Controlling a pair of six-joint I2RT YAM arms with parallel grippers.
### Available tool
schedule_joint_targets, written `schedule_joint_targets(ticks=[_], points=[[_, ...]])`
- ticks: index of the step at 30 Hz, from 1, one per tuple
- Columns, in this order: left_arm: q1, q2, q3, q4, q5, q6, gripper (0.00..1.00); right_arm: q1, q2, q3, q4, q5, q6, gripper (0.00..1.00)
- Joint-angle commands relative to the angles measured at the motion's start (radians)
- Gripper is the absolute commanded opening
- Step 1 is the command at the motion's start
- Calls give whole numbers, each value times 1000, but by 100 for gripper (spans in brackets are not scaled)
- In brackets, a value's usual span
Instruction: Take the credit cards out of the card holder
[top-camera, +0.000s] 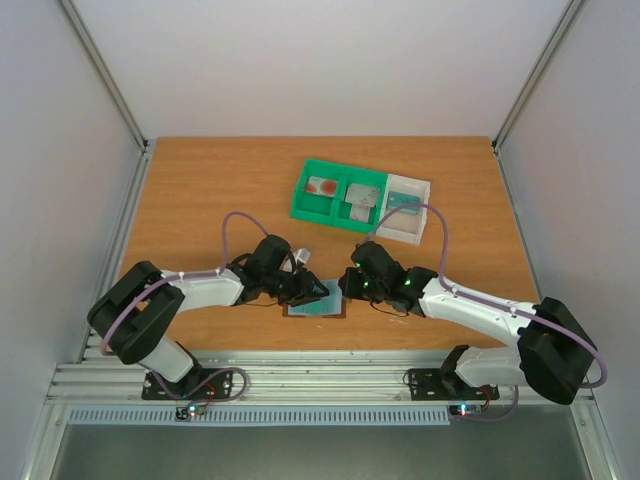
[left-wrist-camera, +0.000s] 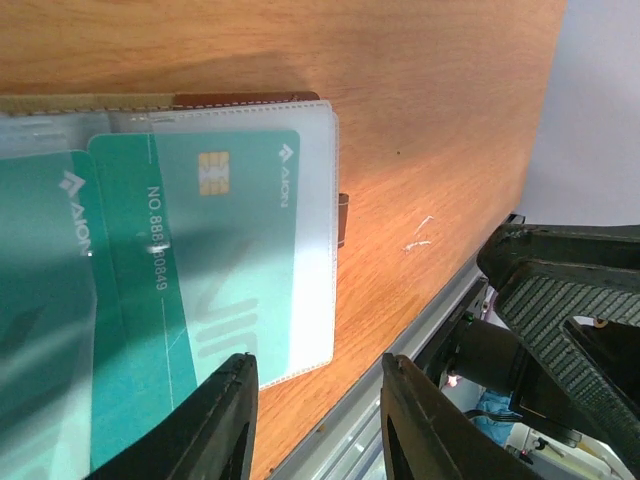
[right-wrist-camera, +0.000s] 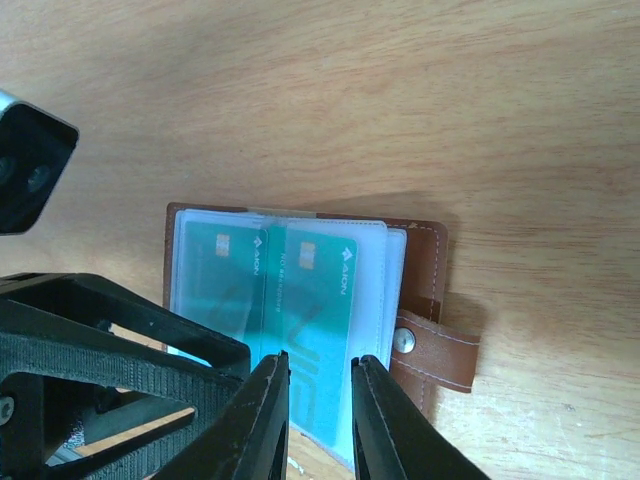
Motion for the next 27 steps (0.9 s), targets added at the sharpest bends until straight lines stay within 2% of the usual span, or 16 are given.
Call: schedule_joint_targets(ticks=[1,15,27], points=[[-5,-27,20,-5,-38,31,36,6,-5,31,-20,9,-37,20],[27,-62,-19,-96,-141,81,36,6,132,98,27,-119,-58,16],[35,-3,-37,-97,-173,137,32,6,277,108,27,-115,-73,15]])
